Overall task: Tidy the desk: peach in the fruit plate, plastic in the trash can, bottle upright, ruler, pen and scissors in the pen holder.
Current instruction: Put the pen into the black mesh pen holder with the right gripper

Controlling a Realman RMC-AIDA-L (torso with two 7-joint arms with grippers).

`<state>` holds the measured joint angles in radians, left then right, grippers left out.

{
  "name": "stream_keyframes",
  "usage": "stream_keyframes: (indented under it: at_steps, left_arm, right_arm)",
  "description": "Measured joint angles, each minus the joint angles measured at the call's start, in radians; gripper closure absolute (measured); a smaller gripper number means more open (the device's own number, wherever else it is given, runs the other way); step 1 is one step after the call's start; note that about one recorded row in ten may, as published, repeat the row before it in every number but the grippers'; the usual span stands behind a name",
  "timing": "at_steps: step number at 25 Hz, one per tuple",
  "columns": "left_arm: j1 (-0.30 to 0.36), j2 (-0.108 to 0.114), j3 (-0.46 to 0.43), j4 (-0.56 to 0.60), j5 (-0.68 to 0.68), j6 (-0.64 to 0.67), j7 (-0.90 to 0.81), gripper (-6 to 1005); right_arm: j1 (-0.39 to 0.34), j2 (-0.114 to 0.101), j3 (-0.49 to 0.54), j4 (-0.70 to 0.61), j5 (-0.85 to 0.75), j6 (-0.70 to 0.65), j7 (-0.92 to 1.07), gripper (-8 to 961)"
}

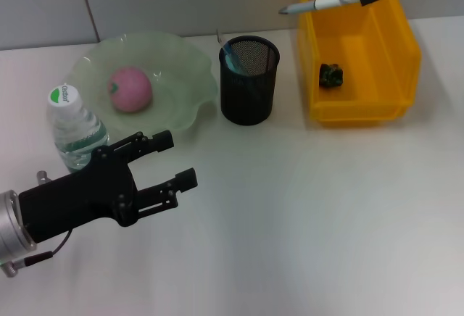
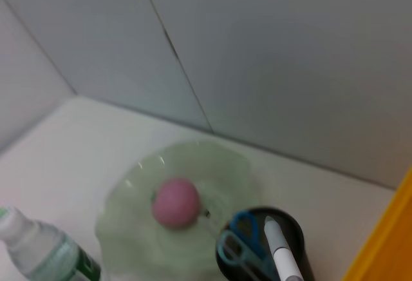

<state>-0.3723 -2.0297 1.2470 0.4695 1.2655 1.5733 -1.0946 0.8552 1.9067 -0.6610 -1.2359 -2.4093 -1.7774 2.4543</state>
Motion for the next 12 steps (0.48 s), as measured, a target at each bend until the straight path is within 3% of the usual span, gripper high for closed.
stream_keyframes:
  at_steps: [1,6,12]
  left_arm:
    - [0.0,0.0,0.0,0.0,0.0,0.0,0.0,212]
    - [0.003,-0.003,0.0,0.0,0.0,-0.002,0.005,212]
    - [0.007,-0.008,0.0,0.0,0.0,-0.003,0.007,213]
  right_arm:
    - [0.048,-0.003,-0.004,0.018,-0.063,-0.017,0.009,809]
    - [0.142,-0.007,-0.037,0.097,-0.197,-0.039,0.014,808]
    - [0.188,-0.005,-0.098,0.144,-0.261,-0.018,0.025,807]
